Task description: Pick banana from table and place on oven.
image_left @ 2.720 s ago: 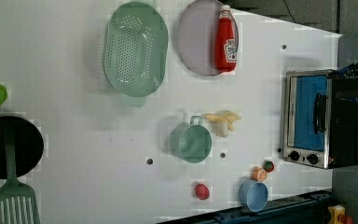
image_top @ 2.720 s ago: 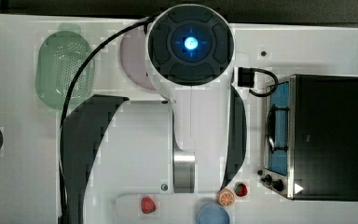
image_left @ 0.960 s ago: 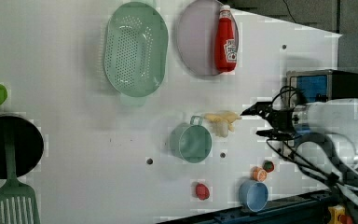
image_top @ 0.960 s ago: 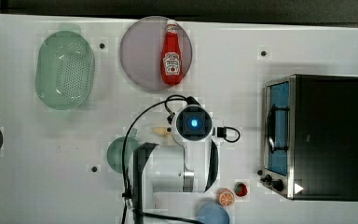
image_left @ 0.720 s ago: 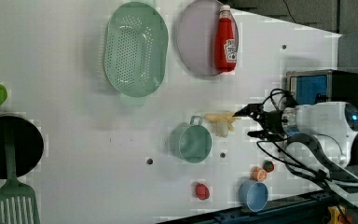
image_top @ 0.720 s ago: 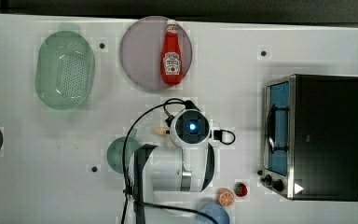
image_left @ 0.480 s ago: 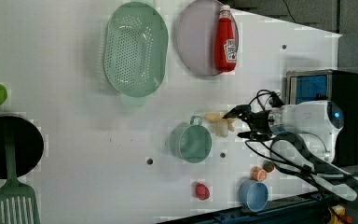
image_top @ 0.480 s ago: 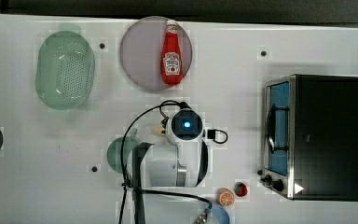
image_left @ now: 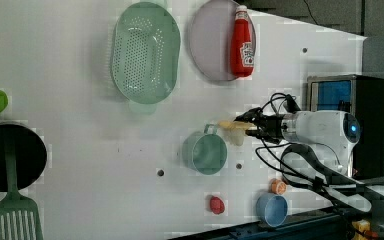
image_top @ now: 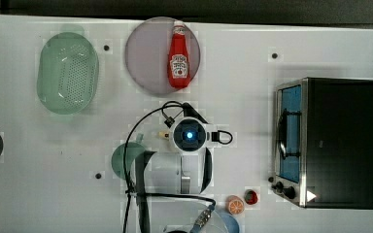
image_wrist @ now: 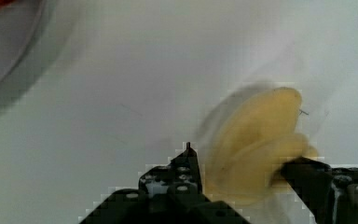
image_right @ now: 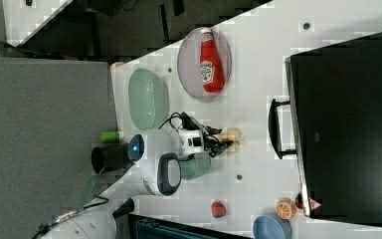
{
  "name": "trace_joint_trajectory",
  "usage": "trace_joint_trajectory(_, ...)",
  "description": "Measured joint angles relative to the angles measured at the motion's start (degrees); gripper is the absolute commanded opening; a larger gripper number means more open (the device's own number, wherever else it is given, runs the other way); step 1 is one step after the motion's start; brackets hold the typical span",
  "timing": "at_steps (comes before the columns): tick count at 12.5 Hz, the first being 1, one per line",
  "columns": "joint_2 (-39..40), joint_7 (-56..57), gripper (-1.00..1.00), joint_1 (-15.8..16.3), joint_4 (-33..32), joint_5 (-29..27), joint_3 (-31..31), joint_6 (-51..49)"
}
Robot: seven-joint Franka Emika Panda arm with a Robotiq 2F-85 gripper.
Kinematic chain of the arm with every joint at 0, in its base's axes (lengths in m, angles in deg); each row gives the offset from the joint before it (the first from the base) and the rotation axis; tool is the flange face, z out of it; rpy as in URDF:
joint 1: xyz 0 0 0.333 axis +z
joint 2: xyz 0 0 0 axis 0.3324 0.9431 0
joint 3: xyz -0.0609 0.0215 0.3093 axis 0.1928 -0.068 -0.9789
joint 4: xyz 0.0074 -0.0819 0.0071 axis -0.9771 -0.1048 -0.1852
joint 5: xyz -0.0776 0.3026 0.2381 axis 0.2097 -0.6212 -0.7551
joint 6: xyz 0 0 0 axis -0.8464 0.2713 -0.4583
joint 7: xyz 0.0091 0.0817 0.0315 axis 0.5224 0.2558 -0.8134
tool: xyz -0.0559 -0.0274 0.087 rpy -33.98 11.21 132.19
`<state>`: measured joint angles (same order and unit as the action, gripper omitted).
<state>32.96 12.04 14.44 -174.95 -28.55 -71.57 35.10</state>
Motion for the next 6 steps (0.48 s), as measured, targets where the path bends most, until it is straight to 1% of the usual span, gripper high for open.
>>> trace_joint_trajectory(2, 0.9, 0.2, -0.48, 0.4, 0.1, -1.0, -0.5, 0.3)
trace_joint_trajectory(3, 0.7, 0.2, -0.53, 0.6, 0.1, -1.0, -0.4, 0.2)
trace_joint_trajectory(5, 0.1, 0.2, -0.53, 0.9, -0.4, 0.1, -0.4, 0.4)
trace_joint_trajectory(6, -0.1, 0.2, -0.53, 0.8, -0.7, -0.5, -0.8, -0.1)
